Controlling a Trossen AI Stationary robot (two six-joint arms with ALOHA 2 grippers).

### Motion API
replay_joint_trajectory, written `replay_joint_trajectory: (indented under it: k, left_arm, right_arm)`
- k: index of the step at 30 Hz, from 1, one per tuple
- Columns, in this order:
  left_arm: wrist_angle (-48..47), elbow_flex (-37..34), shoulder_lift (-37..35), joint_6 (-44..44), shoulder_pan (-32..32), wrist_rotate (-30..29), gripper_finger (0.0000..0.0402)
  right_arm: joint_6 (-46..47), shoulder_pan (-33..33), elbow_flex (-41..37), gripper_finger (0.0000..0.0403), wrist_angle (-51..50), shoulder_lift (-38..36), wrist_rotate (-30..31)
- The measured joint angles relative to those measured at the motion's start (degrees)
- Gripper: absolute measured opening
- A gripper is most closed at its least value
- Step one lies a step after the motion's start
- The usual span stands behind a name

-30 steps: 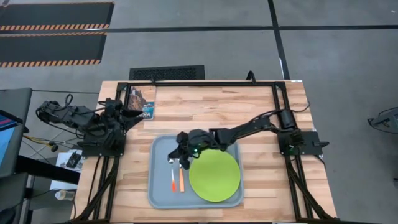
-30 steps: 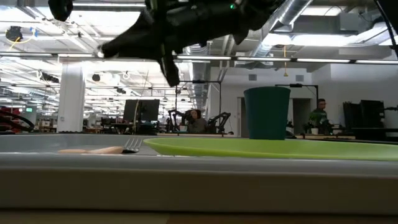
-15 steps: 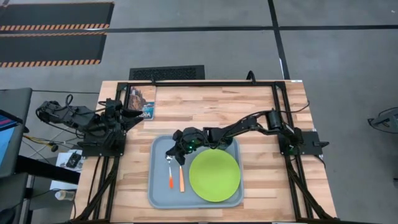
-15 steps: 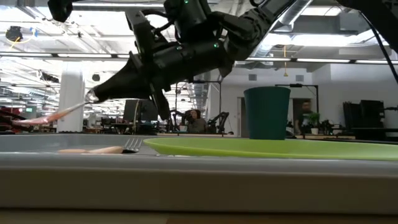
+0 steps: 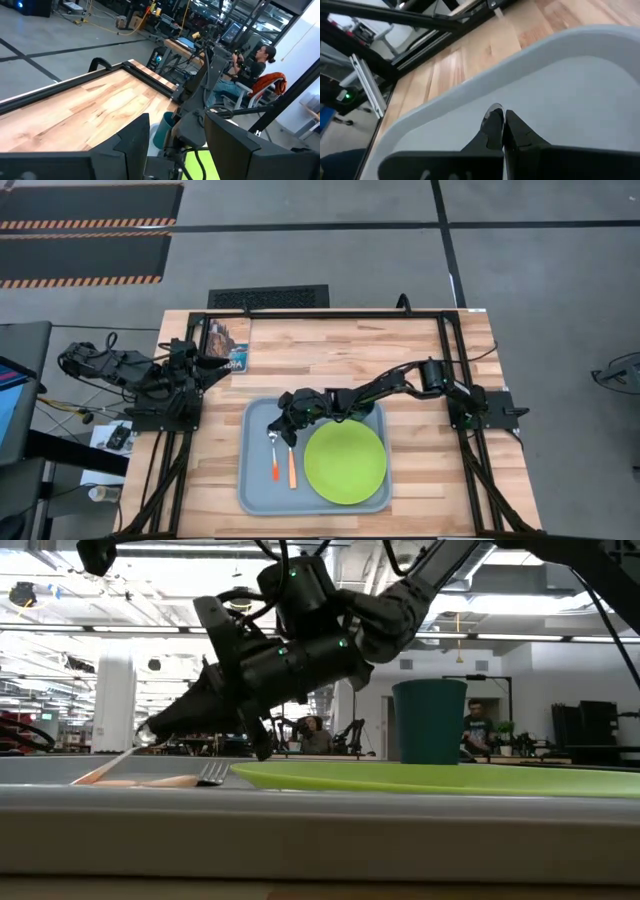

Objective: Pick and place plate/cup/fork/spoon on tray
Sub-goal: Put the orange spoon on the blue tray to the left of the yellow fork

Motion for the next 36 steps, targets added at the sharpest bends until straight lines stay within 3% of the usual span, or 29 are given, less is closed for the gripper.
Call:
replay_joint_trajectory:
  k: [12, 22, 36]
  left_arm:
    - [-0.02, 0.00, 0.00, 0.02, 0.00, -1.05, 0.0173]
    - [-0.02, 0.00, 0.00, 0.02, 0.00, -1.07, 0.0173]
    - [0.00, 0.00, -0.01, 0.44, 0.00, -1.09, 0.0173]
  right_arm:
    - [-0.28, -0.04, 0.00, 0.0009, -0.41, 0.19, 0.88]
    - [-0.76, 0.07, -0.02, 0.0062, -4.18, 0.16, 3.37]
    - [-0.69, 0.07, -0.02, 0.0067, -6.88, 0.16, 3.38]
